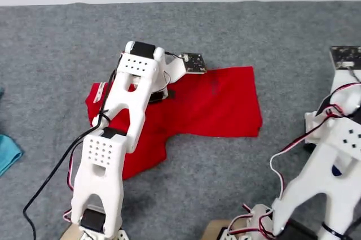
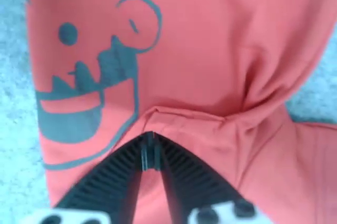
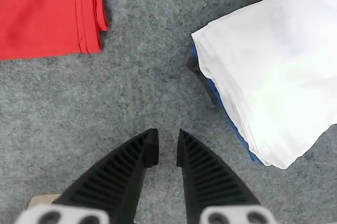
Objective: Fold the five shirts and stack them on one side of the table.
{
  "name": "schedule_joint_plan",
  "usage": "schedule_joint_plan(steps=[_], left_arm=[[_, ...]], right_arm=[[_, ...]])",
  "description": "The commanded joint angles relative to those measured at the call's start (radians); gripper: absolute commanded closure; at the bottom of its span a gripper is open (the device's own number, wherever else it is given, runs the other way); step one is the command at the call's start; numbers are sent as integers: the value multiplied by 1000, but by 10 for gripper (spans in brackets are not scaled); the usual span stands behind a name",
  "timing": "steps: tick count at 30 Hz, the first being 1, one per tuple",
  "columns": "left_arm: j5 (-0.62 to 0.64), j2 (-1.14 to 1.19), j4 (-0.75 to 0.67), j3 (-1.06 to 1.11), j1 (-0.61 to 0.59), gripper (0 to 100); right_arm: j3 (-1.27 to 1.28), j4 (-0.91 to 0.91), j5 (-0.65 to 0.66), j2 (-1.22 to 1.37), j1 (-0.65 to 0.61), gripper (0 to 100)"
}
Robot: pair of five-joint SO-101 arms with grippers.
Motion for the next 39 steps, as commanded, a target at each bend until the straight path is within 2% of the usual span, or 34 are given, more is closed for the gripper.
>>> schedule_joint_plan(steps=[1, 11, 17, 24, 27, 30, 39], left_arm=[[9, -69, 20, -39, 0, 997], [-6, -66, -14, 18, 6, 994], [-34, -66, -18, 47, -12, 919], [-75, -28, -40, 44, -44, 913], [-77, 14, -38, 44, -49, 922], [-77, 18, -31, 42, -46, 997], [-75, -123, 17, 44, -40, 998]], right_arm=[[-5, 12, 0, -31, -8, 927], [-5, 12, 2, -31, -7, 927], [-5, 12, 3, -31, -7, 927], [-5, 12, 3, -31, -7, 927], [-5, 12, 2, -31, -7, 927], [-5, 12, 2, -31, -7, 927], [-3, 12, 0, -31, -7, 927]])
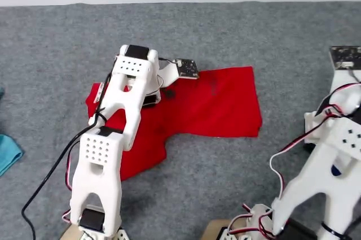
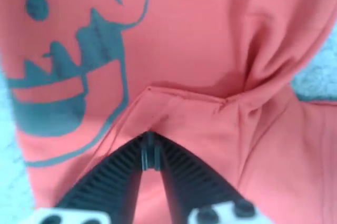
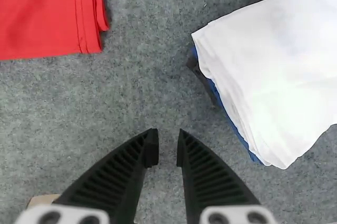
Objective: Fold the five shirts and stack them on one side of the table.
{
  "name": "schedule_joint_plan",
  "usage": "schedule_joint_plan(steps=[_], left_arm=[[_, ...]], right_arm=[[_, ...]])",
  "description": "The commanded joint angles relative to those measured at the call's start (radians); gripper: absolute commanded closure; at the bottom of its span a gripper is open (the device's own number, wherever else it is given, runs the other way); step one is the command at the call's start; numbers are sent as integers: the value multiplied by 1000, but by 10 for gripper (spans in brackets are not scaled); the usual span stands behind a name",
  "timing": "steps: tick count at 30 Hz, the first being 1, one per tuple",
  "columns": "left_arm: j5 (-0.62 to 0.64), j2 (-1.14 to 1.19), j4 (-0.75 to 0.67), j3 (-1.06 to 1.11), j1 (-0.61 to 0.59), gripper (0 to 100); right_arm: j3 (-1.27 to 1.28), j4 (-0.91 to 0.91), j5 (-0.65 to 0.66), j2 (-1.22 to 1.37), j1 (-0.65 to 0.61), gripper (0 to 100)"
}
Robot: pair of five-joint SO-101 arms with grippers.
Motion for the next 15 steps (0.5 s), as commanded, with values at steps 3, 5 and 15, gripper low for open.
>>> schedule_joint_plan(steps=[3, 5, 15], left_arm=[[-8, -150, 17, -8, 5, 998], [-8, -152, 15, -7, 5, 998], [-5, -81, 44, -13, -52, 982]], right_arm=[[-3, 12, 0, -31, -7, 927], [-3, 12, 0, -31, -7, 927], [-3, 13, 0, -31, -8, 927]])
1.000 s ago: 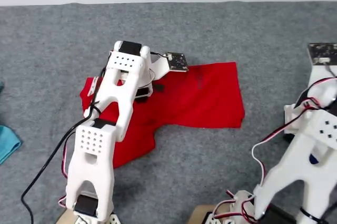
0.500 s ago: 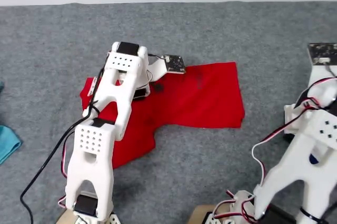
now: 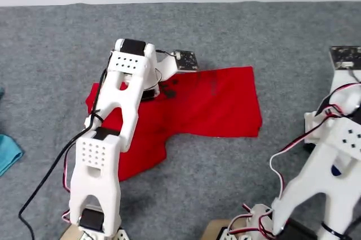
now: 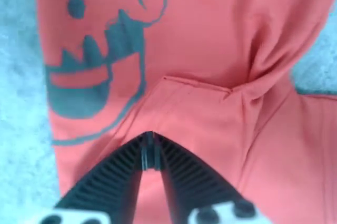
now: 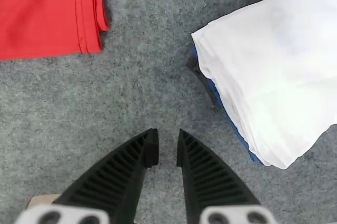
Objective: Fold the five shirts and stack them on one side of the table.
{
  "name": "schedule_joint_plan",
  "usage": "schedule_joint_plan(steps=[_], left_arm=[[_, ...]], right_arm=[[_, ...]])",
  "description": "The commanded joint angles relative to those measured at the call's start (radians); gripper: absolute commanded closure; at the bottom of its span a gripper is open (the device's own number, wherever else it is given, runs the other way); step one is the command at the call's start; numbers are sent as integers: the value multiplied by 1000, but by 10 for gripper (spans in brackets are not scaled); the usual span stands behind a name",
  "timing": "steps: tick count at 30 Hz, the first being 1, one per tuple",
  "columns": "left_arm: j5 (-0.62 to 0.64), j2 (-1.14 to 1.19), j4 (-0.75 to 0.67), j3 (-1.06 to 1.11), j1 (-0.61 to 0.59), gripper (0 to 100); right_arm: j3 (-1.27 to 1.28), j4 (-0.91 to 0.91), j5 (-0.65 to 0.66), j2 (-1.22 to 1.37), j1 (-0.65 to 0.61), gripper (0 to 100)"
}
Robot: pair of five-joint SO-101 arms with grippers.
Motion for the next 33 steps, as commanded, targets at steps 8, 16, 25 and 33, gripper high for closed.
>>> schedule_joint_plan(steps=[8, 16, 25, 33], left_arm=[[6, -198, 41, 291, -80, 979], [5, -552, 35, 736, -58, 977], [-34, -852, -86, 1173, -60, 916], [-40, -1100, -267, 1500, -64, 833]], right_arm=[[-3, 12, 0, -31, -8, 927], [106, -48, 2, -42, -7, 927], [114, -47, 0, -44, -7, 927], [117, -41, 2, -44, -4, 927]])
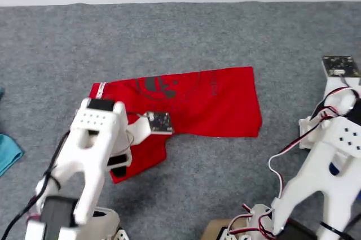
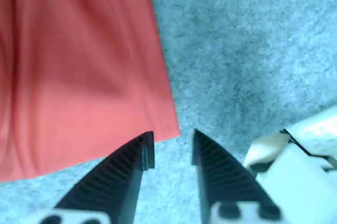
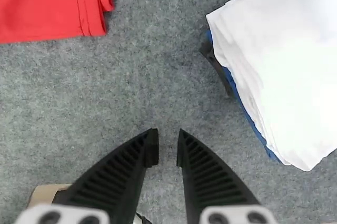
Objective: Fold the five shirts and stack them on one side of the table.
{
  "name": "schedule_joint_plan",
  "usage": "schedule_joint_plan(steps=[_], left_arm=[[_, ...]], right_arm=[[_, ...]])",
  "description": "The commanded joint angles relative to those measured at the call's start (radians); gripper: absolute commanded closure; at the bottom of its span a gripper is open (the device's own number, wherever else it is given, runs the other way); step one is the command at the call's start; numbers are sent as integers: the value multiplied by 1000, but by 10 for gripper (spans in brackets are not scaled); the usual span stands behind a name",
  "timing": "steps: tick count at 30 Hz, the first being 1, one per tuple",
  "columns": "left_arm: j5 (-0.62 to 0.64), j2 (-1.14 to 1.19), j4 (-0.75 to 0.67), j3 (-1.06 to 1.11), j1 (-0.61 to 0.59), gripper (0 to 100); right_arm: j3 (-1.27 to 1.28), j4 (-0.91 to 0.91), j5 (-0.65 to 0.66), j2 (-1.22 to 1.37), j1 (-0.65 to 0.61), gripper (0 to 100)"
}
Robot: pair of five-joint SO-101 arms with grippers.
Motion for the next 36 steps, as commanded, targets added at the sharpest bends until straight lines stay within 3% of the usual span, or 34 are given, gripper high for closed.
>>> schedule_joint_plan(steps=[1, 9, 18, 27, 36], left_arm=[[-8, -112, -103, 102, 0, 825], [-3, -84, -295, 216, -2, 815], [74, 118, -276, 93, -2, 840], [78, 344, -173, -82, -2, 964], [94, 365, -150, -117, 3, 998]], right_arm=[[-9, -2, 2, -44, -4, 927], [-8, -2, 5, -44, -4, 927], [-11, -1, 6, -44, -2, 927], [-9, 13, 6, -45, -2, 927], [-9, 13, 6, -45, -2, 927]])
